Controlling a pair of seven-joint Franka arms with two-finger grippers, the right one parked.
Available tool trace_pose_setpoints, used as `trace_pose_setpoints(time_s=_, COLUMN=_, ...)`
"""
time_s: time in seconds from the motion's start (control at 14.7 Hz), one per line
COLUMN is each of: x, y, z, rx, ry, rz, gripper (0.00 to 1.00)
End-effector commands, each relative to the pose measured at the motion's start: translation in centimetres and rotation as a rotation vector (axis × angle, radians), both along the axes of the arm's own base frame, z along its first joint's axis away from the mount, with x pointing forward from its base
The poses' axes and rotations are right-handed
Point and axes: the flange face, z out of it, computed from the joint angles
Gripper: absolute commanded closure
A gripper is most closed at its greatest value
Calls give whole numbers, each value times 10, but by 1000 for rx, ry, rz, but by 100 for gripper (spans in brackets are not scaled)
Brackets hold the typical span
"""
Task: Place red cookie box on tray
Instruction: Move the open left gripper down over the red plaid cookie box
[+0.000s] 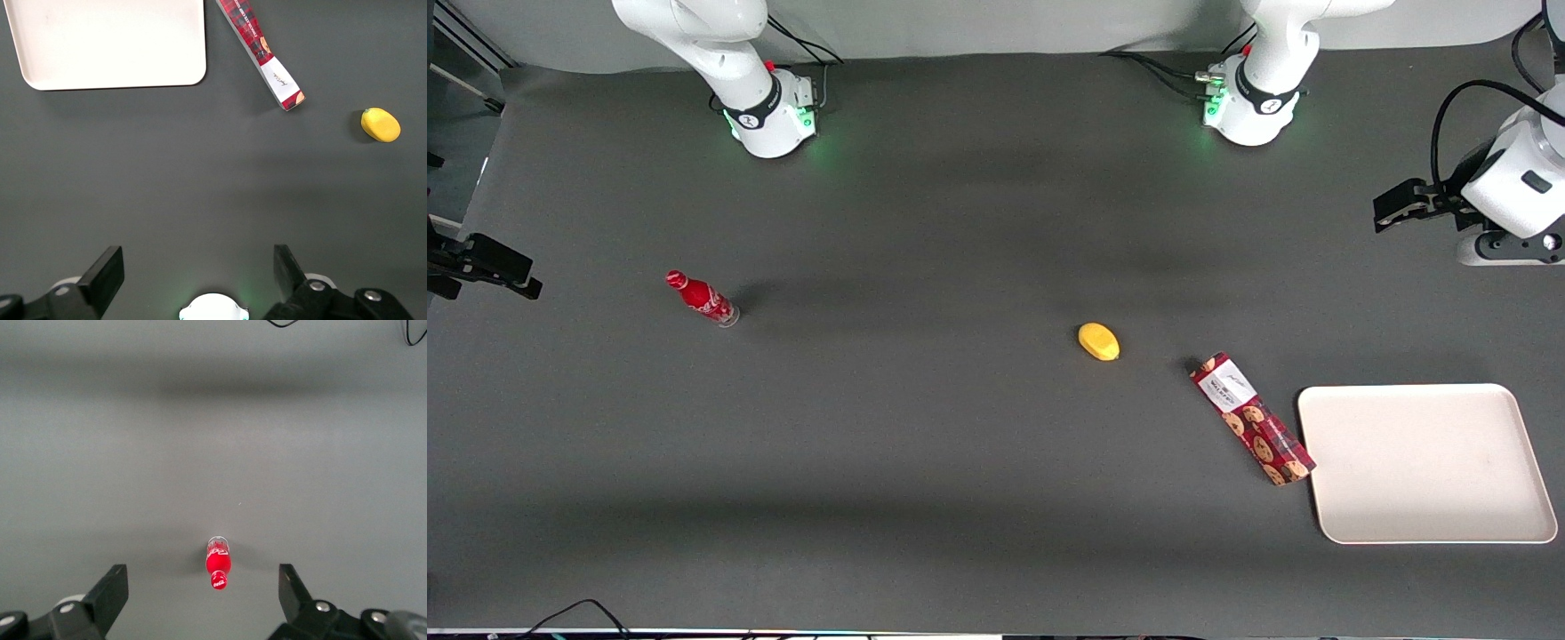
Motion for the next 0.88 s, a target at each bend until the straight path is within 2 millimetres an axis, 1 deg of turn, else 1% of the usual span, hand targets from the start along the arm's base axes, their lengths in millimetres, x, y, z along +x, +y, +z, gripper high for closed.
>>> trace_pose_setpoints(time_s=0.0, x=-6, y=-1, z=12, rx=-9, ry=5, rz=-13, gripper=0)
trace_pose_setpoints(time_s=0.07, x=-5, y=-1, z=15, rx=-9, ry=-1, rz=-13, gripper=0)
trace_pose_setpoints(time_s=0.34, x=3, y=-2, z=11, rx=-24, ry=-15, rz=5, gripper=0)
trace_pose_setpoints(time_s=0.41, x=8, y=-3, z=12, rx=-22, ry=-41, rz=41, gripper=0)
trace_pose_setpoints(time_s=0.54, x=23, y=-9, z=2, rx=-16, ry=-44, rz=163, gripper=0)
trace_pose_setpoints(time_s=0.68, x=49, y=-24, z=-19, rx=-35, ry=-17, rz=235, gripper=0)
trace_pose_setpoints(time_s=0.75, x=64, y=-27, z=-34, rx=-41, ry=1, rz=297, gripper=0)
trace_pose_setpoints(time_s=0.82, x=78, y=-30, z=-55, rx=-44, ry=24, rz=358, gripper=0)
